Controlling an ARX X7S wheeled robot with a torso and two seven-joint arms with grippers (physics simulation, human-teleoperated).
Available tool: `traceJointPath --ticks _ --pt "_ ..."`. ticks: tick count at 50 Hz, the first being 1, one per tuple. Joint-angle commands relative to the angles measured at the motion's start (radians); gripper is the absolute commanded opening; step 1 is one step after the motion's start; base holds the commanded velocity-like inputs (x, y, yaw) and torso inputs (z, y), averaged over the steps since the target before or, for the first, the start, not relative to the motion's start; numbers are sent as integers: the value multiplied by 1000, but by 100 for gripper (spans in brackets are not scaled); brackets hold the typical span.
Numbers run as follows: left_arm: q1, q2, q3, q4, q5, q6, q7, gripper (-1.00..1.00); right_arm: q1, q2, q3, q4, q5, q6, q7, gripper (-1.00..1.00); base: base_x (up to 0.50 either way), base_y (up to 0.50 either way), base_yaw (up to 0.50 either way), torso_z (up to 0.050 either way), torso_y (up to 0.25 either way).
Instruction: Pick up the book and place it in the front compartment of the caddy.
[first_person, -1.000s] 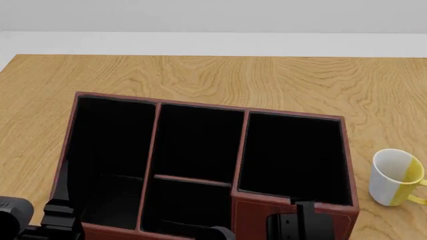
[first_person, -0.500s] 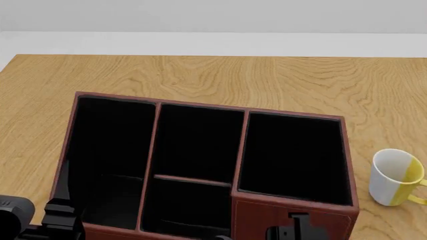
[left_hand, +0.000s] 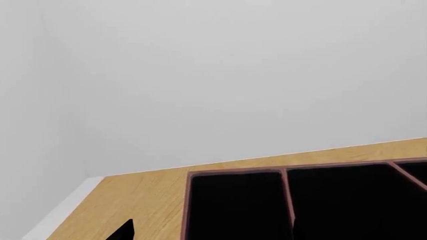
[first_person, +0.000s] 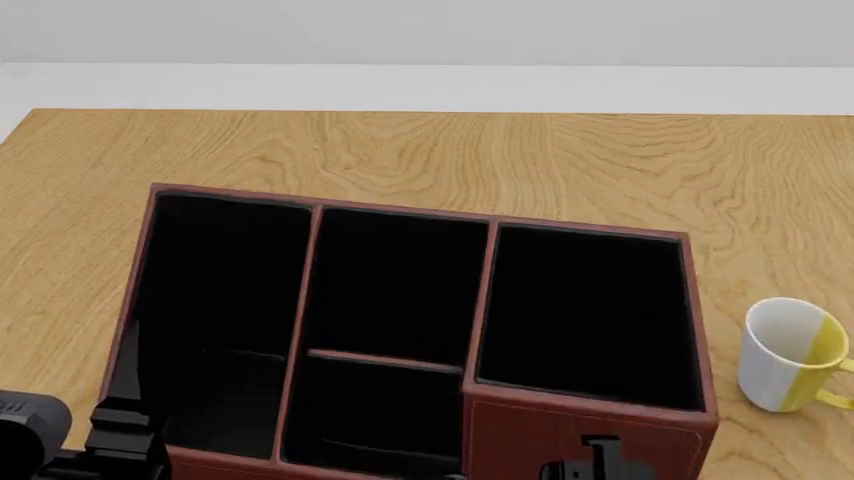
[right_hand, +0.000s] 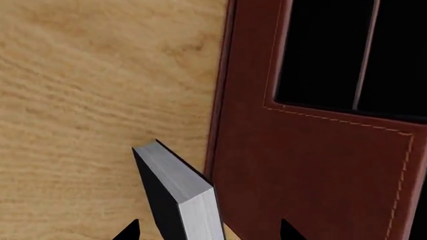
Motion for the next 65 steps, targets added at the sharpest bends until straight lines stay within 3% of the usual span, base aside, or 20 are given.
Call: traceJointPath --ticks 1,65 --pt "-9 -2 7 -4 -6 -3 -6 100 -14 -1 -48 32 -82 -25 -43 100 0 0 0 0 0" --pt "-10 -22 24 -7 -31 7 -43 100 -142 -13 -181 202 -264 -153 -102 100 0 0 0 0 0"
